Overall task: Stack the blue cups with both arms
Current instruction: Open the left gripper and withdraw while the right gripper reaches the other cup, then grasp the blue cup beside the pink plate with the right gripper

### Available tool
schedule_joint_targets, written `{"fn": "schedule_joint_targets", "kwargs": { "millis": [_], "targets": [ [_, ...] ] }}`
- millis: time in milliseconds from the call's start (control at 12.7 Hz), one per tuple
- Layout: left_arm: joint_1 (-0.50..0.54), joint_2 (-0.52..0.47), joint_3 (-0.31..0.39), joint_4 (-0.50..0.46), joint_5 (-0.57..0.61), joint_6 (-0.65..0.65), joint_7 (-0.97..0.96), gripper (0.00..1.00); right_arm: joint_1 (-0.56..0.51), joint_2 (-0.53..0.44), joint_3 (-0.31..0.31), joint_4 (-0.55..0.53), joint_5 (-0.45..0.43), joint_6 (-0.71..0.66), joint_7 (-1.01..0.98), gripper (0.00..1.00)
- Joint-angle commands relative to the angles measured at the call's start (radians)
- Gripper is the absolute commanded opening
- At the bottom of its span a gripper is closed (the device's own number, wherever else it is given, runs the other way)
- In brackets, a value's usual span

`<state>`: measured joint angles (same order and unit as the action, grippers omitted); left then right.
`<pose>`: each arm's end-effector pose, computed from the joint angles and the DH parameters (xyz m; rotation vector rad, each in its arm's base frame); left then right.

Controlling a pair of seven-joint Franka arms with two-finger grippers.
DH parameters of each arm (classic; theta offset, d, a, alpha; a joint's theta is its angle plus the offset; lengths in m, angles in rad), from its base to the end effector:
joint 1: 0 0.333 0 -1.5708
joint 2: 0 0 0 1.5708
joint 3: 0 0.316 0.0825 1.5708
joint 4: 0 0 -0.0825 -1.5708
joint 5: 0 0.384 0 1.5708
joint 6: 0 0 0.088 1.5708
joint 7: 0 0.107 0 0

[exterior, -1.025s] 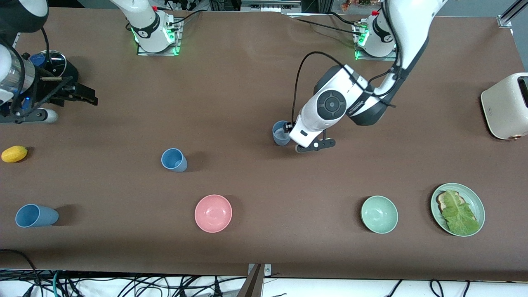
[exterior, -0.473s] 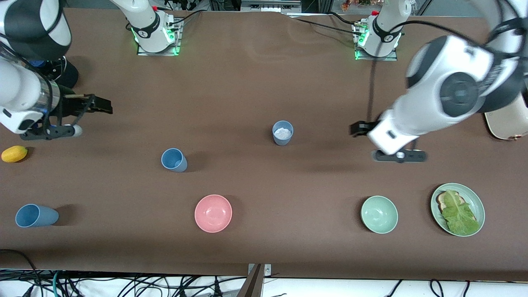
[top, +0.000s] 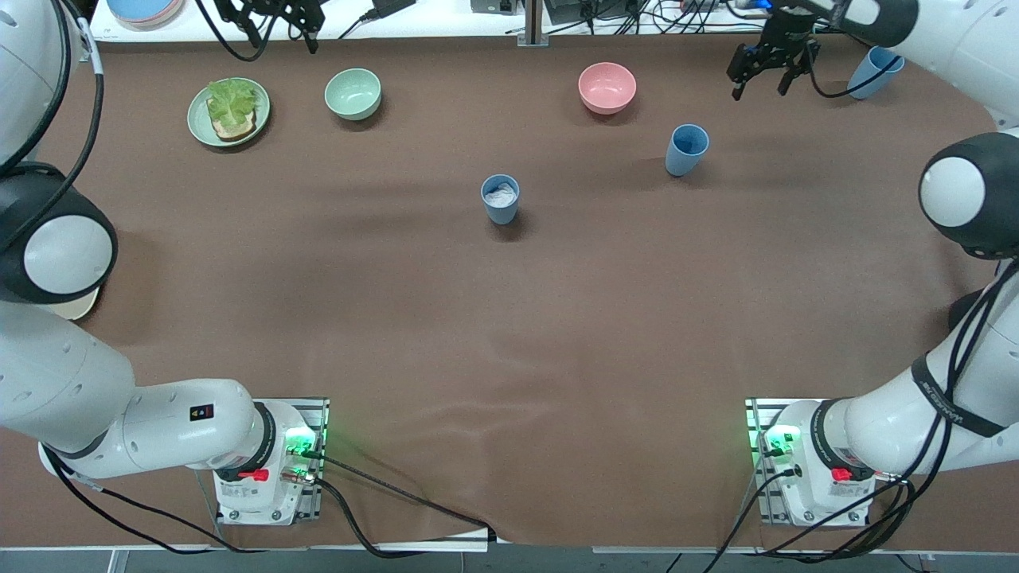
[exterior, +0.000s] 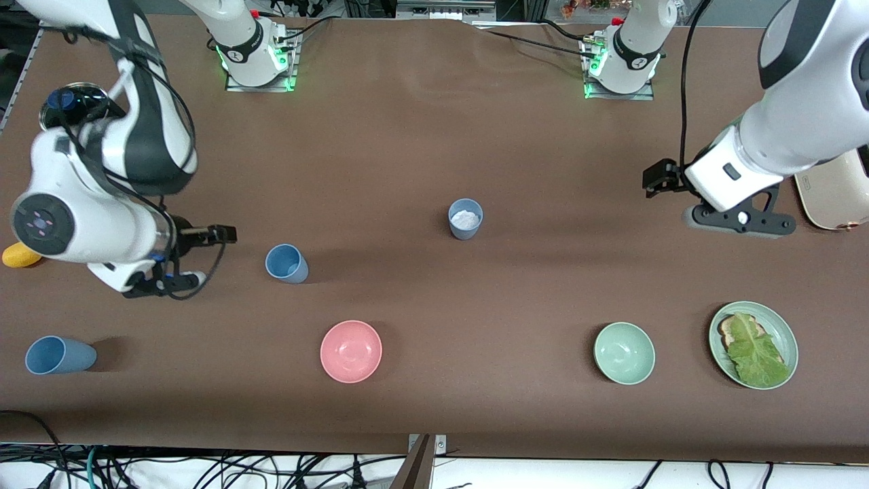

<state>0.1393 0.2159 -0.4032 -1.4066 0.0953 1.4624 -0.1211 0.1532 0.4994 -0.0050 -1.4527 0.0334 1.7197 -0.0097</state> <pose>0.5903 -0.1216 0.5758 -3.0890 0.2118 0.2147 0.6640 0.1028 0.3802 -3.0979 -0.2319 0.3649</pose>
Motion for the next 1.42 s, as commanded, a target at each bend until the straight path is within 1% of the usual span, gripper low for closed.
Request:
{"fn": "schedule_joint_targets", "kwargs": {
  "millis": [0,79,158,236,315,394,473,631,788,946,1103,1182,1340],
  "targets": [
    [-0.024,-0.111,0.134,-0.142,-0.032,0.067,0.135,1.0,0.011,0.069,0.0,0.048,0.002,0.056,0.023,1.0],
    [-0.026,-0.172,0.191,-0.24,-0.095,0.138,0.146,1.0,0.012,0.093,0.002,0.048,0.002,0.089,0.023,1.0],
    [-0.038,-0.226,0.24,-0.324,-0.183,0.201,0.149,1.0,0.017,0.112,0.002,0.048,0.005,0.115,0.027,1.0],
    [-0.046,-0.243,0.263,-0.343,-0.203,0.225,0.149,1.0,0.031,0.126,0.002,0.048,0.013,0.121,0.031,1.0],
    [-0.059,-0.251,0.271,-0.33,-0.203,0.225,0.149,1.0,0.038,0.13,0.002,0.043,0.017,0.127,0.055,1.0],
    [-0.067,-0.245,0.271,-0.306,-0.178,0.205,0.143,1.0,0.042,0.13,0.002,0.031,0.019,0.135,0.062,1.0],
    [-0.07,-0.239,0.264,-0.289,-0.131,0.176,0.138,1.0,0.042,0.13,0.002,0.005,0.017,0.144,0.063,1.0],
    [-0.07,-0.207,0.262,-0.243,-0.115,0.165,0.136,1.0,0.042,0.113,0.002,-0.056,0.019,0.198,0.062,1.0],
    [-0.072,-0.204,0.259,-0.232,-0.114,0.164,0.136,1.0,0.042,0.099,0.002,-0.104,0.019,0.233,0.062,1.0],
    [-0.07,-0.204,0.253,-0.226,-0.114,0.162,0.135,1.0,0.042,0.074,0.002,-0.176,0.019,0.302,0.062,1.0],
    [-0.07,-0.204,0.254,-0.226,-0.114,0.151,0.135,1.0,0.042,0.07,0.003,-0.19,0.017,0.322,0.062,0.99],
    [-0.07,-0.202,0.253,-0.224,-0.114,0.15,0.135,1.0,0.042,0.07,0.003,-0.192,0.019,0.325,0.063,0.98],
    [-0.07,-0.201,0.253,-0.224,-0.115,0.148,0.135,1.0,0.042,0.07,0.005,-0.202,0.019,0.331,0.063,0.85]
  ]
}}
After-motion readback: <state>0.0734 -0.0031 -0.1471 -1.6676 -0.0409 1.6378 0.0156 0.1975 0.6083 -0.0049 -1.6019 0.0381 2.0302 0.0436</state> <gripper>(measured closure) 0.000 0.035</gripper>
